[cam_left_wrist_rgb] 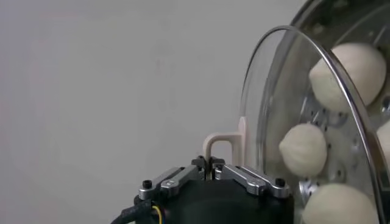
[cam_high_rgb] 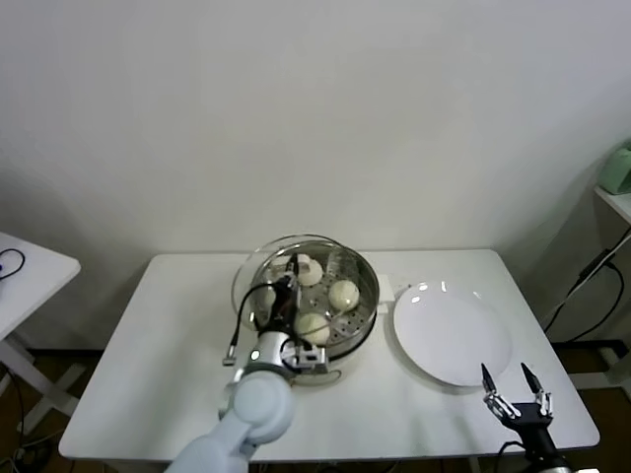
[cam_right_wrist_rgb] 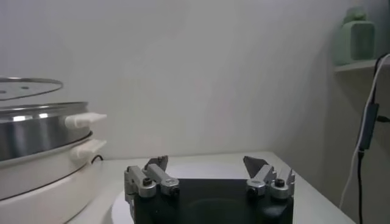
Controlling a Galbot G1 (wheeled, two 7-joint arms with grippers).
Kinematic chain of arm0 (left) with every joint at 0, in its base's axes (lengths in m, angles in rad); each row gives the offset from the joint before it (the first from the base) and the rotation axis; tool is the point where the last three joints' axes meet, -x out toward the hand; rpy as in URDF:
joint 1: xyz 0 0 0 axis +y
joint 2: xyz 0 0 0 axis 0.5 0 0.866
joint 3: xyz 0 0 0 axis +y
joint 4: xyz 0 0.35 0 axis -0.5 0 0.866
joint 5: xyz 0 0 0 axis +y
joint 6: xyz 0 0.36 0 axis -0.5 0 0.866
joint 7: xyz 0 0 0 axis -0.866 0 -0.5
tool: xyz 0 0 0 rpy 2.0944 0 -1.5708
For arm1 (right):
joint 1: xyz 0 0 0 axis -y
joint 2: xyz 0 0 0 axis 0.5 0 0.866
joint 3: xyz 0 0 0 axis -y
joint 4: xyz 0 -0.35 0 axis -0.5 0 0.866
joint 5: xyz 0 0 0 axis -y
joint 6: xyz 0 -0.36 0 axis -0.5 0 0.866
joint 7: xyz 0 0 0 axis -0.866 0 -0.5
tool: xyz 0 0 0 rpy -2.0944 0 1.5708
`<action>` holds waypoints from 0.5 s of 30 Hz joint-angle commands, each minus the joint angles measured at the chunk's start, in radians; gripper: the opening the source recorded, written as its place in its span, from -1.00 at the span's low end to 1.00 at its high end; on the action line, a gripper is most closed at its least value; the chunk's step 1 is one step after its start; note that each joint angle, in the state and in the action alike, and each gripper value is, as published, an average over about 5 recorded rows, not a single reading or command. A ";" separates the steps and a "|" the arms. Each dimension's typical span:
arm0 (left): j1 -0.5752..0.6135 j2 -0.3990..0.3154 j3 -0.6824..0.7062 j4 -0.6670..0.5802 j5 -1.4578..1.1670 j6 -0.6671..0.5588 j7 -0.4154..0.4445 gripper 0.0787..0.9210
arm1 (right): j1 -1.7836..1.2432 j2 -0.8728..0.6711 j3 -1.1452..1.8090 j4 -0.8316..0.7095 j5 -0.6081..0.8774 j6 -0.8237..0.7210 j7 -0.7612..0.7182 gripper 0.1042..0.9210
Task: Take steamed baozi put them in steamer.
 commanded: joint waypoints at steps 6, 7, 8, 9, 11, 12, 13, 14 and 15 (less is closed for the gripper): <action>-0.020 -0.103 0.058 0.074 0.060 0.013 0.004 -0.85 | 0.008 0.002 -0.006 -0.011 0.000 0.000 -0.004 0.76; -0.021 -0.105 0.057 0.075 0.062 0.012 0.004 -0.85 | 0.009 0.002 -0.006 -0.012 0.000 0.000 -0.004 0.76; -0.022 -0.106 0.056 0.077 0.063 0.011 0.004 -0.85 | 0.010 0.003 -0.006 -0.014 0.000 0.000 -0.005 0.76; -0.022 -0.106 0.057 0.079 0.065 0.011 0.004 -0.85 | 0.011 0.003 -0.006 -0.014 0.000 0.000 -0.005 0.76; -0.021 -0.106 0.058 0.081 0.069 0.009 0.005 -0.85 | 0.012 0.004 -0.006 -0.015 0.000 0.000 -0.005 0.76; -0.019 -0.106 0.060 0.081 0.073 0.007 0.005 -0.85 | 0.012 0.005 -0.006 -0.016 0.000 0.000 -0.005 0.76; -0.017 -0.107 0.061 0.082 0.078 0.005 0.006 -0.85 | 0.012 0.005 -0.006 -0.016 0.000 0.000 -0.005 0.76; -0.016 -0.109 0.062 0.082 0.083 0.003 0.006 -0.85 | 0.013 0.005 -0.006 -0.017 0.001 0.000 -0.005 0.76; -0.015 -0.110 0.062 0.084 0.090 0.000 0.006 -0.85 | 0.013 0.005 -0.007 -0.018 0.002 0.000 -0.005 0.76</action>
